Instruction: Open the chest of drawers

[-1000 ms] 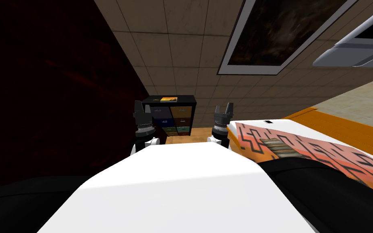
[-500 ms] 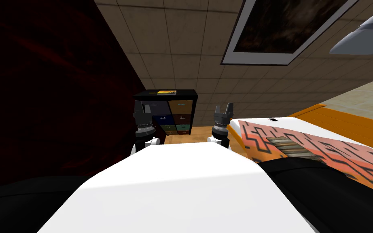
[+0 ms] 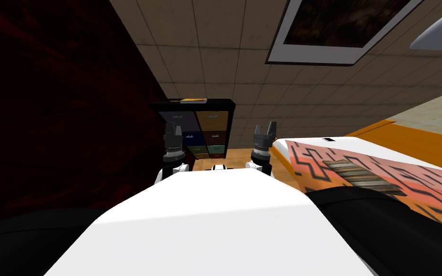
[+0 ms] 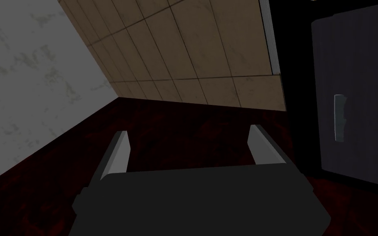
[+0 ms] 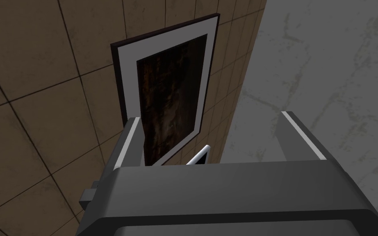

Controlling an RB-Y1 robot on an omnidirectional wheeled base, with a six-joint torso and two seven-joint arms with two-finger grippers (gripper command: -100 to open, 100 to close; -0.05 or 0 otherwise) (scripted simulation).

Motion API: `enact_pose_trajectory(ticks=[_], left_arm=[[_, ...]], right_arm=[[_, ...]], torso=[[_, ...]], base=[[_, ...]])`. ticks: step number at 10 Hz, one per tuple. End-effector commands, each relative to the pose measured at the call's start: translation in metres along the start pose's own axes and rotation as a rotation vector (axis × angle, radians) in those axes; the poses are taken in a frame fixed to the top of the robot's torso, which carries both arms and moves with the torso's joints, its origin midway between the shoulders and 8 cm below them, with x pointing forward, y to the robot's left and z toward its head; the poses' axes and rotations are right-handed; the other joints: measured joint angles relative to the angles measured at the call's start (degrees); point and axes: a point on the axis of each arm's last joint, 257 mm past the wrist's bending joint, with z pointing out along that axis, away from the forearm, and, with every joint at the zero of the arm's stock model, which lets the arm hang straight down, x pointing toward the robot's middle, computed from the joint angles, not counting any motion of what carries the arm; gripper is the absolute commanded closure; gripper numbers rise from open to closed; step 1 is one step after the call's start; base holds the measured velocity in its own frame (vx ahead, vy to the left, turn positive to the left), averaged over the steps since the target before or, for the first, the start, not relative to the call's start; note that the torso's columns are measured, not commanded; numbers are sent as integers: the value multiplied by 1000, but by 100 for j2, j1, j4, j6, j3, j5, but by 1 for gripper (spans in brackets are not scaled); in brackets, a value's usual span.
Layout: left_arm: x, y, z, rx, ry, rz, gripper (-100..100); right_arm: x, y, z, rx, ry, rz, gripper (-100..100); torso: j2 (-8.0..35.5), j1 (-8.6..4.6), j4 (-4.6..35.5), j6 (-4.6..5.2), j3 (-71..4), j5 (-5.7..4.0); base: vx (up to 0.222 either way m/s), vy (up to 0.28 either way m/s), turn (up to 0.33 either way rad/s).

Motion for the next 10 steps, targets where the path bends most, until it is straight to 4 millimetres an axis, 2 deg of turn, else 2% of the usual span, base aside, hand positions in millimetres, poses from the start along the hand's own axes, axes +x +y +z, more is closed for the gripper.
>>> enact_pose_trajectory(ticks=[1,10], left_arm=[[9,20,-6,-28,40,7,-100],[36,101,-41,-170,119,9,-100]], right_arm=[[0,0,0,0,0,0,0],[0,0,0,0,0,0,0]], torso=[[5,4,5,0,-4,1],[11,7,8,-1,-3,2]], base=[[28,-36,-9],[31,-47,-10]])
